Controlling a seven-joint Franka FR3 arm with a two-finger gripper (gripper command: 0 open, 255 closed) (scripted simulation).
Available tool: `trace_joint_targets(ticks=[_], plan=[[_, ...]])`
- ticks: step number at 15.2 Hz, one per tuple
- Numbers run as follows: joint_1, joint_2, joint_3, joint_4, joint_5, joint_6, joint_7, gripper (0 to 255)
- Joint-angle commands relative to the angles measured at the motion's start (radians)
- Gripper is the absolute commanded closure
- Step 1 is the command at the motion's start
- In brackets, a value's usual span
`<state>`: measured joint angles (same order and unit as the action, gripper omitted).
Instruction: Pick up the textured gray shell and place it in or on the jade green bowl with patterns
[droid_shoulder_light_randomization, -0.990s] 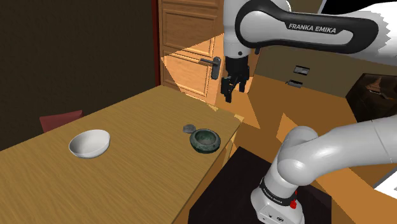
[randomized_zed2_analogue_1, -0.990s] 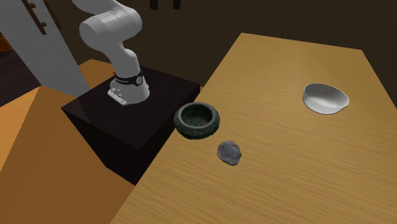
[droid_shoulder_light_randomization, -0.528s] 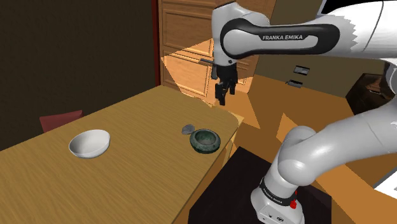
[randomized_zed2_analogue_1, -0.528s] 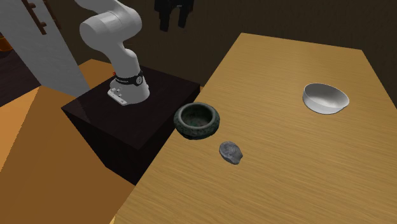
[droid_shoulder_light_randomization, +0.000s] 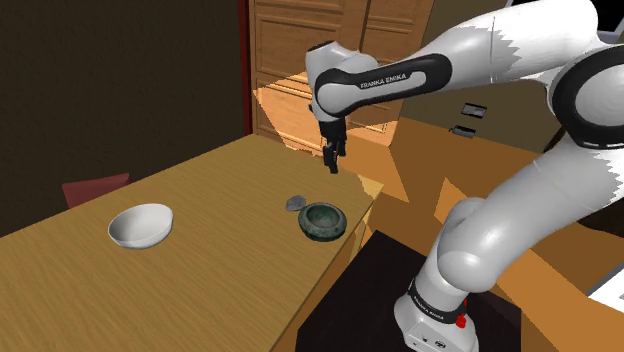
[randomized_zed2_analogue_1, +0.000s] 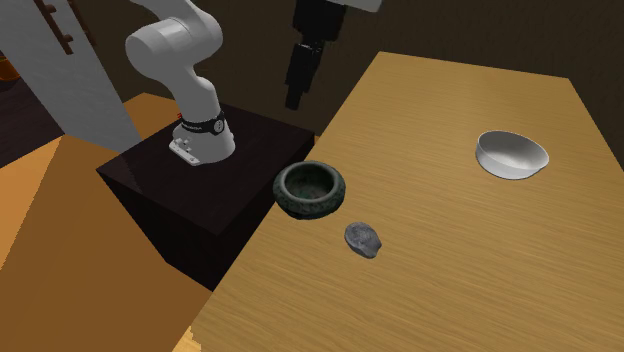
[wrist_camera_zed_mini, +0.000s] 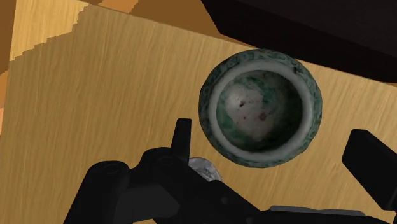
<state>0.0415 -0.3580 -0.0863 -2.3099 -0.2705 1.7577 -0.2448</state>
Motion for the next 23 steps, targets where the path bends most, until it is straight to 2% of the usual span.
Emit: trace_joint_targets(ticks=[1, 12, 23], plan=[[0.006, 0.073, -0.011, 0.02, -0.014, 0.047, -0.055, 0], [0.017, 0.489, -0.027, 0.198, -0.068, 0.253, -0.328, 0], [0.023, 0.895, 0.016, 0.461, -0.135, 0.364, -0.545, 0]])
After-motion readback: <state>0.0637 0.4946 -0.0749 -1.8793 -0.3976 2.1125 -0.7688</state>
